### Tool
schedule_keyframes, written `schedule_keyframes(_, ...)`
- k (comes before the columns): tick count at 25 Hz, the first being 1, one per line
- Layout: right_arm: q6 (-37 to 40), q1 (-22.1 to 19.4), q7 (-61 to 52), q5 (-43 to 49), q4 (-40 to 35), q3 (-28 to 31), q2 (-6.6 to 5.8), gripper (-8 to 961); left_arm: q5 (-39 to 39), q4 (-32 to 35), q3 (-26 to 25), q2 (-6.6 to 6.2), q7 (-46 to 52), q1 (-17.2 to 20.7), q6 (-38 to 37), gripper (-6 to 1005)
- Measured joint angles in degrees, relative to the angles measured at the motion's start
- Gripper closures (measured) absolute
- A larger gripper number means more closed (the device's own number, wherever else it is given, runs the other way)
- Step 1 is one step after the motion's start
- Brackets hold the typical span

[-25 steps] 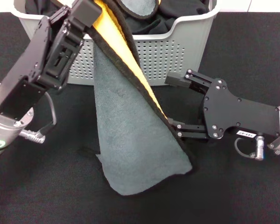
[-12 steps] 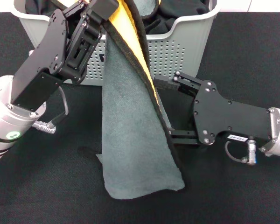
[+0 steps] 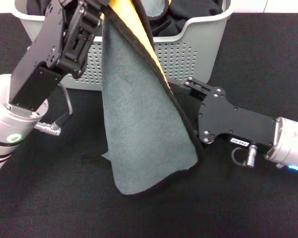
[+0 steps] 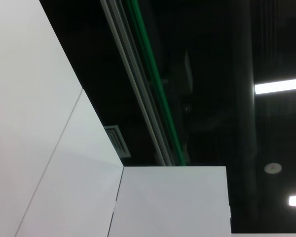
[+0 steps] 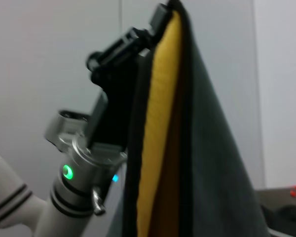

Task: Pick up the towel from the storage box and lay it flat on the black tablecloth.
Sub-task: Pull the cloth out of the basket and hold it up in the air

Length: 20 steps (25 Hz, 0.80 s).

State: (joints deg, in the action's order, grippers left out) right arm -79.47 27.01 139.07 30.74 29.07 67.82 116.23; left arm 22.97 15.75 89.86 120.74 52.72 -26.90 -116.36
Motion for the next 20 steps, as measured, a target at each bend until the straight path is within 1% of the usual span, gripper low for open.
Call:
schedule_keyframes(3,1.2,-1.3,0.3,-0.3,-0.8,1.3,-0.14,115,-0.5,-0.2,0.0,-0.10,0.2,0.0,0.0,968)
schedule_keyframes(9,1.8,-3.0,1.7,-0.3,-2.6,3.4,-0.02,119,-0.6,-0.2,0.1,-0.08,0.3,0.6,0.0,968)
schedule_keyframes(13,2.0,-2.6,2.0,-0.3,-3.2,3.6,-0.11,122,-0.5,0.1,0.1,-0.17,0.7,0.7,0.0,968)
schedule_keyframes(20,2.8,-3.0,2.2,-0.3,-3.3,3.3,-0.04,126,-0.3,-0.1,0.1,-0.13,0.3,0.7,-0.1,968)
